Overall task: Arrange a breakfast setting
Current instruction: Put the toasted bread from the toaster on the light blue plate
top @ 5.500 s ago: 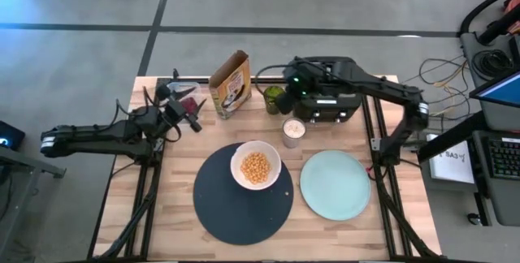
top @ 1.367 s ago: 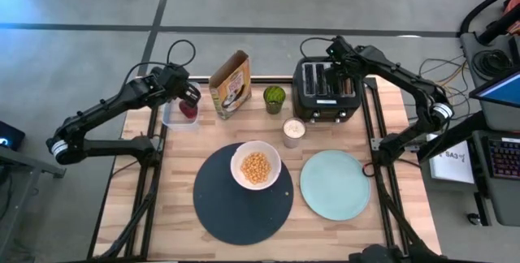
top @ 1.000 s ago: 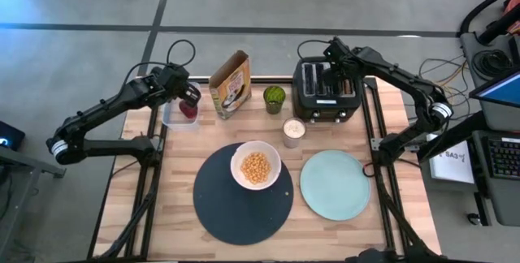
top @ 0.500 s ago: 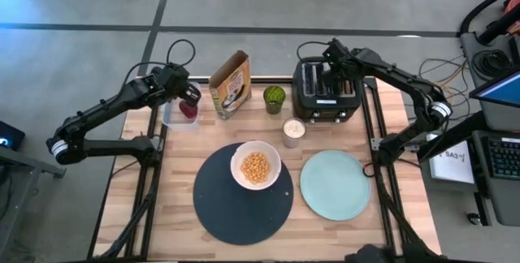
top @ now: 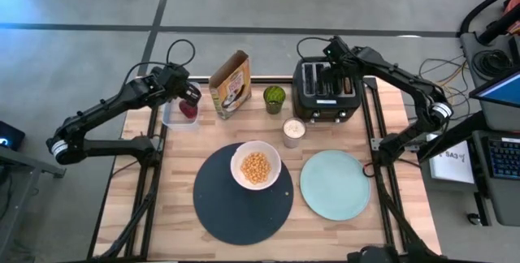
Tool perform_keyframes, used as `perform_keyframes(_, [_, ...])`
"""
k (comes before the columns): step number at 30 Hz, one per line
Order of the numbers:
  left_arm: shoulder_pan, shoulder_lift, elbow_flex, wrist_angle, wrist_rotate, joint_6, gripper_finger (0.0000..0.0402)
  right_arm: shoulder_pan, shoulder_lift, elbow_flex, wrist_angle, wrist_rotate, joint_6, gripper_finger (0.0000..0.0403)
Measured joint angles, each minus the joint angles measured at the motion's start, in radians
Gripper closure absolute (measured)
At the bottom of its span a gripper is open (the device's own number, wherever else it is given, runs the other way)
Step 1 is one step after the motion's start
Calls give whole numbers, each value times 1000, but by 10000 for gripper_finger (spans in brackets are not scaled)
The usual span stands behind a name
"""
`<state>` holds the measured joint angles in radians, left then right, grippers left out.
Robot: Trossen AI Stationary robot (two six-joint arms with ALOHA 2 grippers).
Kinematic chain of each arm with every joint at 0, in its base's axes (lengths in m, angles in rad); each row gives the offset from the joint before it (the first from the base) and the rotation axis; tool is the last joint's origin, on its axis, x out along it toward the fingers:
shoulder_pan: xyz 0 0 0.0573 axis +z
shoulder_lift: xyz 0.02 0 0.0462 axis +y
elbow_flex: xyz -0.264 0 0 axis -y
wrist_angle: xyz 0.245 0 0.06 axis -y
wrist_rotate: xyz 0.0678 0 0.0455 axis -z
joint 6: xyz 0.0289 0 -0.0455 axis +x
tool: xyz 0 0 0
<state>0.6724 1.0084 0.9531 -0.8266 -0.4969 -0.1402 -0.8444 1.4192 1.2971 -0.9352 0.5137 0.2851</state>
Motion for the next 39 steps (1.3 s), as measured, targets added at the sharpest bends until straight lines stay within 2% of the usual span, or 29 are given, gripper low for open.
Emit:
perform_keyframes(18, [0,0,0,22,0,0,400,17,-202,52,-5,10,-46,391])
perform_keyframes(25, [0,0,0,26,0,0,400,49,-286,52,31,-84,-86,392])
perform_keyframes(27, [0,0,0,26,0,0,400,50,-301,52,29,-192,-114,392])
perform_keyframes(29, [0,0,0,27,0,0,400,50,-313,52,29,-364,-136,392])
perform_keyframes(34, [0,0,0,27,0,0,400,85,-338,43,19,-894,-212,392])
perform_keyframes(36, [0,0,0,27,0,0,400,120,-347,43,-40,-1096,-275,392])
perform_keyframes(38, [0,0,-1,27,0,0,400,169,-356,40,-117,-1215,-289,392])
perform_keyframes(39, [0,0,-2,28,0,0,400,200,-360,37,-146,-1227,-276,392])
